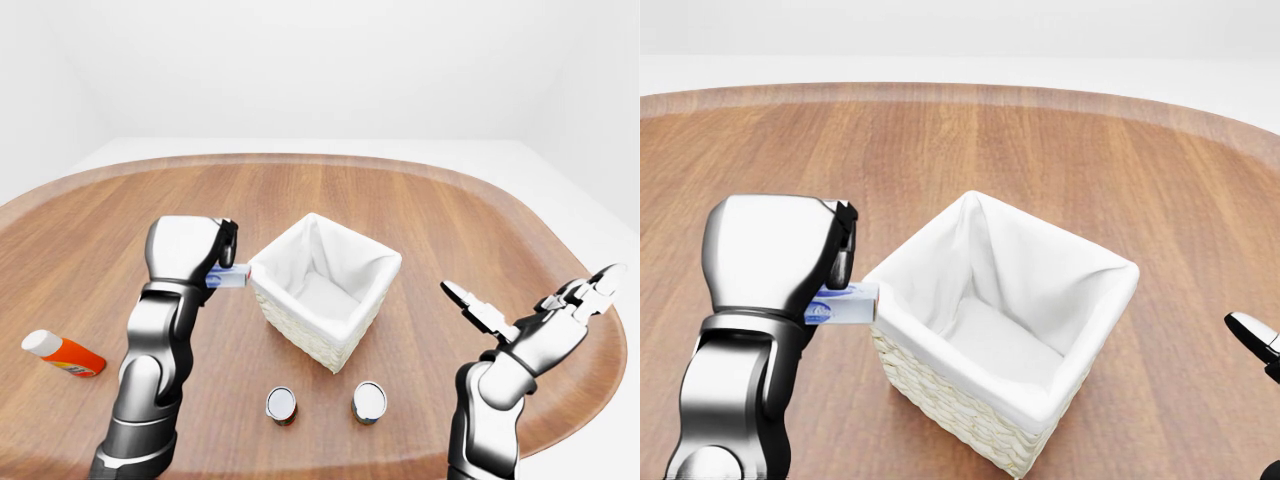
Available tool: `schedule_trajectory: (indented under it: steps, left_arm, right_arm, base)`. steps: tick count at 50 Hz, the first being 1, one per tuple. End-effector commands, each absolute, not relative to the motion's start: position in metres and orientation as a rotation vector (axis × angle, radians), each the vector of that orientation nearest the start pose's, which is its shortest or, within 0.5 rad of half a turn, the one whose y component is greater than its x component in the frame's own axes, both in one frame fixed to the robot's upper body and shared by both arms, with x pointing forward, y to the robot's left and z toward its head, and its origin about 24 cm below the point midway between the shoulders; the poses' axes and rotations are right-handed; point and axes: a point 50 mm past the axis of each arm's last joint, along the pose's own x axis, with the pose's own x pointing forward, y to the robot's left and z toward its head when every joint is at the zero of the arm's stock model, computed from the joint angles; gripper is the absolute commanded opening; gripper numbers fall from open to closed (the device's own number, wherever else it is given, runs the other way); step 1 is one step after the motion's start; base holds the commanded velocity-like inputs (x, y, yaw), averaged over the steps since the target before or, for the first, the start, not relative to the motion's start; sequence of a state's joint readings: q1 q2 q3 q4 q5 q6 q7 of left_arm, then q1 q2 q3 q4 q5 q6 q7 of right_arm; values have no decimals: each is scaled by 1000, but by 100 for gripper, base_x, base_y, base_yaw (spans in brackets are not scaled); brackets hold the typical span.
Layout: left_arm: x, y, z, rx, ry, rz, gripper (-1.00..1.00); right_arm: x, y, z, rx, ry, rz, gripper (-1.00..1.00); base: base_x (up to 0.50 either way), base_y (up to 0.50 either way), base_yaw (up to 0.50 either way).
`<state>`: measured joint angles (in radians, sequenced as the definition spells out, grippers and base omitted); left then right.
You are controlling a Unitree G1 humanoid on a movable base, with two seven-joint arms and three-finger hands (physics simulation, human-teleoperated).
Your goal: Pick up the alphabet soup and the cream cheese box, and put them in the basket.
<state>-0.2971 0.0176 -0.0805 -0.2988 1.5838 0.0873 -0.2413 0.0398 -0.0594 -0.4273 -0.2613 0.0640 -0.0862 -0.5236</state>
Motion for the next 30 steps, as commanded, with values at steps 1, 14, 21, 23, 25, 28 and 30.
schedule_trajectory:
  steps: [1, 14, 21, 23, 25, 28, 30]
  left_arm:
    - [283, 97, 201, 1602, -392, 230, -100]
    - [289, 84, 210, 1610, -399, 212, -100]
    - [291, 73, 216, 1623, -411, 189, -100]
    - [291, 70, 217, 1624, -413, 185, -100]
    - [291, 68, 219, 1624, -417, 182, -100]
    - [293, 61, 218, 1625, -423, 165, -100]
    - [296, 55, 214, 1630, -427, 147, -100]
  right_arm:
    - [201, -279, 107, 9, -351, -934, 100]
    - [201, -279, 106, 9, -348, -934, 100]
    - [201, -279, 105, 7, -344, -933, 100]
    - [201, -279, 106, 8, -347, -933, 100]
    - [201, -279, 106, 8, -350, -932, 100]
    - [200, -279, 108, 9, -352, -933, 100]
    - [200, -279, 107, 8, -354, -932, 100]
  base:
    - [0, 0, 0]
    - [0, 0, 0]
    - [0, 0, 0]
    - [0, 0, 0]
    - [0, 0, 0]
    - [0, 0, 0]
    - [0, 0, 0]
